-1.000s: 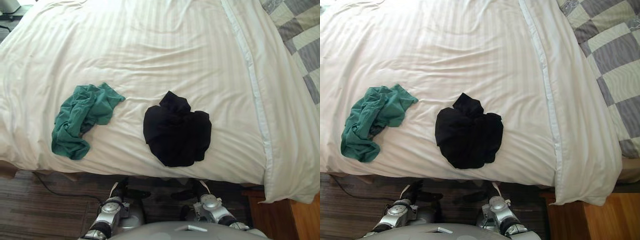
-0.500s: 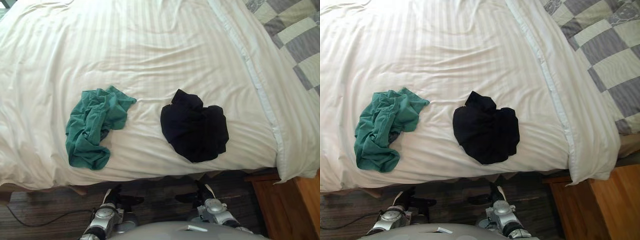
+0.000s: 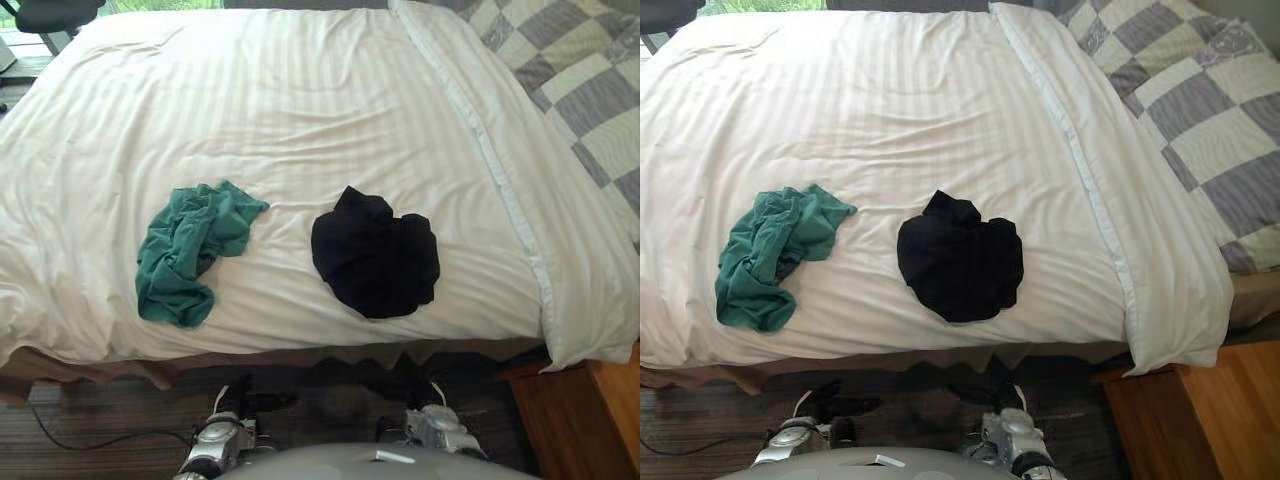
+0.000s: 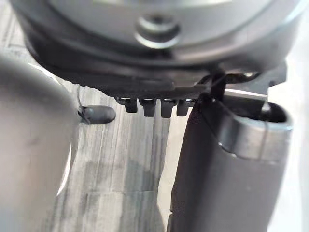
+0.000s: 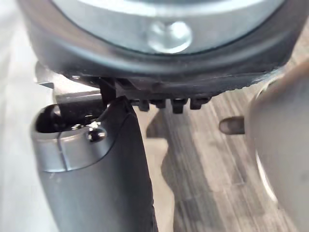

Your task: Tidy up the quilt and then pick up the clothes from the bed and put them into the laundry hamper

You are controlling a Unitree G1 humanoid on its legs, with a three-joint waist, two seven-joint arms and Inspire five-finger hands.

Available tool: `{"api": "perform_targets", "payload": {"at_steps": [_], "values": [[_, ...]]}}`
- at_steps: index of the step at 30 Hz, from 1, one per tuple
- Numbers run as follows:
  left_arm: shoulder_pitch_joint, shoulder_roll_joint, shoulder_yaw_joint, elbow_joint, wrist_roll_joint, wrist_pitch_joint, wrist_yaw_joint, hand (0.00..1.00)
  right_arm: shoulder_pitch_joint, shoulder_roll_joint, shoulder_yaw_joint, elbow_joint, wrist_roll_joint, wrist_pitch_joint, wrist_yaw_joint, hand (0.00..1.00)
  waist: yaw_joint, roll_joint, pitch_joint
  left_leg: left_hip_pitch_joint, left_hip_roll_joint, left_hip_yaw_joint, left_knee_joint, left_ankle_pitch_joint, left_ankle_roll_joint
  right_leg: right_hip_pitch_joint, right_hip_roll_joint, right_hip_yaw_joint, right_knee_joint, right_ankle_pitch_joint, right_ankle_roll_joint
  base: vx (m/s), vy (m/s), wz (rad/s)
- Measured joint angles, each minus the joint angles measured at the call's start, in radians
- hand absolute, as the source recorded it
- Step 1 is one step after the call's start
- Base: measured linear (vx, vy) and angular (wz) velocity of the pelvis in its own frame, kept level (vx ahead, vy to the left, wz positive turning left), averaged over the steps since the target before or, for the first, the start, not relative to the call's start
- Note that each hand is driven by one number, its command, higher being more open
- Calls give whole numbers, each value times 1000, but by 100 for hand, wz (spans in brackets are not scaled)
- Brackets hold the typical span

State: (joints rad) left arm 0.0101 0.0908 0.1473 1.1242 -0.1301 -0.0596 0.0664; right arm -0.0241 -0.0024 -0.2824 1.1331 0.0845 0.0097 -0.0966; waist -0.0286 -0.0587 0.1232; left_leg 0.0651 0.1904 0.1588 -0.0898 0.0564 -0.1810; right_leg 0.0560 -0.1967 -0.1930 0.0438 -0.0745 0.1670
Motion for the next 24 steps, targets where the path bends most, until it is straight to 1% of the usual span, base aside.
{"api": "perform_targets", "payload": {"at_steps": [1,2,3,4,5,6,7,9,10,11,12,13,15,17,19,20,21,22,23,24], "values": [[1,2,35,7,-21,1,2,100,12,1,-35,6,28,0,-1,100,1,-7,-5,-4,-2,-4,0,-1,-1,1,-2,-4,-3,0,0,34,27,16],[6,6,113,26,-41,8,7,100,35,0,-108,28,70,3,-5,100,1,-13,-8,-6,-8,-11,0,-2,-3,9,-7,-14,-12,2,3,61,25,23],[18,3,216,41,-89,19,13,100,65,0,-194,49,127,4,-6,100,-3,-25,-13,-4,-13,-20,0,-4,-5,22,-12,-24,-15,3,4,73,25,23],[25,3,271,47,-113,20,14,100,81,1,-243,56,144,6,-8,100,-2,-28,-15,-3,-14,-23,0,-5,-6,27,-12,-27,-17,2,4,83,20,21],[44,3,386,55,-162,22,17,100,102,1,-339,74,193,6,-10,100,0,-33,-19,-4,-16,-28,0,-7,-7,38,-13,-34,-29,2,3,74,8,16],[63,4,503,60,-196,24,22,100,126,1,-441,83,230,6,-19,100,2,-32,-18,-6,-16,-32,-1,-7,-7,40,-13,-42,-30,2,2,67,1,15],[74,6,554,60,-221,24,25,100,132,-1,-489,84,258,6,-22,100,1,-30,-17,-6,-16,-32,-1,-7,-7,41,-13,-47,-30,0,-1,42,-10,13],[120,15,780,64,-295,26,34,100,154,-17,-690,84,327,3,-31,100,-3,-10,-32,-21,-14,-34,-1,-9,-6,40,-11,-55,-31,-1,-1,19,-8,14],[129,20,829,64,-311,27,36,100,158,-25,-736,84,337,3,-34,100,-2,-7,-39,-25,-14,-35,-1,-9,-6,37,-11,-58,-31,-1,-1,8,-2,12],[149,35,914,63,-344,28,36,100,157,-45,-821,84,365,3,-43,100,-2,0,-48,-27,-14,-37,-1,-10,-5,37,-11,-60,-30,-1,-2,0,0,10],[166,57,977,63,-369,28,37,100,157,-68,-897,84,375,0,-52,100,-3,13,-63,-35,-14,-42,-1,-10,-5,34,-11,-65,-30,-4,-3,-17,-4,15],[175,76,1008,63,-385,27,38,100,157,-87,-929,81,378,-1,-66,100,-4,17,-77,-43,-14,-49,-1,-10,-5,33,-11,-73,-30,-5,-4,-21,-6,17],[176,112,1027,53,-413,22,38,100,145,-124,-945,66,394,-5,-104,100,-4,29,-97,-53,-14,-57,-1,-9,-5,28,-11,-79,-29,-15,-9,-32,-8,15],[174,130,1026,9,-418,21,45,100,121,-149,-938,11,393,-5,-132,100,-5,38,-112,-59,-11,-58,-1,-6,-6,21,-8,-78,-26,-15,-9,-35,-6,3],[149,162,985,-79,-425,19,72,100,98,-162,-885,-119,391,-13,-174,100,-2,42,-131,-68,-9,-63,-1,-1,-7,14,-6,-80,-24,-15,-9,-43,-7,5],[142,183,985,-92,-435,20,72,100,93,-166,-884,-155,391,-17,-182,100,-3,42,-142,-75,-8,-66,-1,1,-7,10,-5,-81,-23,-15,-9,-25,-12,7],[105,238,981,-126,-466,21,75,100,64,-177,-867,-220,391,-21,-198,100,-3,37,-158,-83,-5,-68,-1,3,-9,1,-2,-82,-17,-15,-9,0,-14,5],[83,307,941,-179,-484,16,69,100,42,-197,-828,-271,391,-43,-207,100,-3,33,-162,-88,-3,-70,-1,8,-9,-8,0,-82,-9,-15,-9,5,-12,4],[72,349,904,-207,-487,13,77,100,37,-209,-807,-298,390,-50,-215,100,-1,25,-168,-91,-3,-72,-1,9,-9,-11,0,-82,-7,-15,-9,5,-11,3],[58,437,806,-264,-485,-15,106,100,23,-240,-749,-347,389,-64,-233,100,3,7,-181,-94,-3,-73,-1,10,-10,-13,0,-82,-5,-15,-9,0,0,0]]}}
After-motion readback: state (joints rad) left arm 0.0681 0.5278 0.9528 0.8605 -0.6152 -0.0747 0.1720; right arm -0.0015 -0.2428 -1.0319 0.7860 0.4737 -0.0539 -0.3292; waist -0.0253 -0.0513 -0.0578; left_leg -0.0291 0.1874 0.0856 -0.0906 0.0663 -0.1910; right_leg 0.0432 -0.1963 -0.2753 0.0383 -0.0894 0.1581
